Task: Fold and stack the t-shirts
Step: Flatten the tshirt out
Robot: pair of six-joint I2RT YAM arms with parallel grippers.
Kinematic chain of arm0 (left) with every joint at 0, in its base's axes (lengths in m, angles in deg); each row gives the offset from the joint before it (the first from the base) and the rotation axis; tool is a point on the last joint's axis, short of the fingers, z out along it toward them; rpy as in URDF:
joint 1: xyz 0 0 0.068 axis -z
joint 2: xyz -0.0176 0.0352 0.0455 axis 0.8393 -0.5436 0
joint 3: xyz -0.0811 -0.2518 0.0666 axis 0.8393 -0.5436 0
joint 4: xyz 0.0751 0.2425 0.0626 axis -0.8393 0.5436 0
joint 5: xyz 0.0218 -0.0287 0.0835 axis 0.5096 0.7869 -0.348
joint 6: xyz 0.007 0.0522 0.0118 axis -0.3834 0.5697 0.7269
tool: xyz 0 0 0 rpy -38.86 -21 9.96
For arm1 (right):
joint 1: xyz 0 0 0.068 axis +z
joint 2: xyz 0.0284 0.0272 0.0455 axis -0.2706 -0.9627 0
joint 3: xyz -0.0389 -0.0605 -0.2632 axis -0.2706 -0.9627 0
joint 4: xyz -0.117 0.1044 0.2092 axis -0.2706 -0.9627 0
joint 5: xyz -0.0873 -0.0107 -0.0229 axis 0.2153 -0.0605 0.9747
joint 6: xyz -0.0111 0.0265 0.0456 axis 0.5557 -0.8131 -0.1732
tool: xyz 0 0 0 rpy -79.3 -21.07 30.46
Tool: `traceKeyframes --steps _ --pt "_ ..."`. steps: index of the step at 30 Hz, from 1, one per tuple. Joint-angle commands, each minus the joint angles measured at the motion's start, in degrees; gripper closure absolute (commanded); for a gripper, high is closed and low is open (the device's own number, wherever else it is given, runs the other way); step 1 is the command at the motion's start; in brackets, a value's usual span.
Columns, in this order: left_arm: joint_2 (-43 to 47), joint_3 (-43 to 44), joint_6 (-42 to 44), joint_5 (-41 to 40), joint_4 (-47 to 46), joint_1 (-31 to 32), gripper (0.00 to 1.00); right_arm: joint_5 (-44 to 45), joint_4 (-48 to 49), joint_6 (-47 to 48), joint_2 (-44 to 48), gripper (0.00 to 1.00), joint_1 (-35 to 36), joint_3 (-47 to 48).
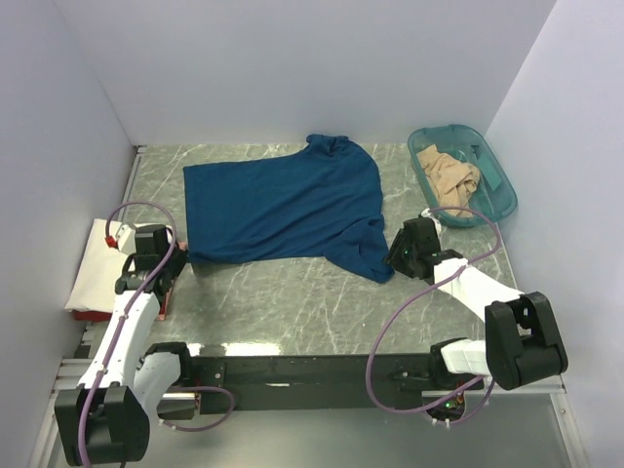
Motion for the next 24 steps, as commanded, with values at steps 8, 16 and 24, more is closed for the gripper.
traceKeyframes --steps 8,16,24 --pt "-0.9 1.7 0.6 0.1 0.2 -0.3 0.99 -0.5 0.3 0.5 -0.3 0.75 -0.3 0.1" --pt "-0.8 1.9 1.3 -0.1 0.7 -0.3 0.99 -1.6 -3.2 1.8 2.1 0.72 -0.1 -0.9" --pt "-1.0 1.5 1.5 0.8 0.1 -0.3 0.99 -0.3 -5.4 1.9 1.4 0.66 -0.2 -0.8"
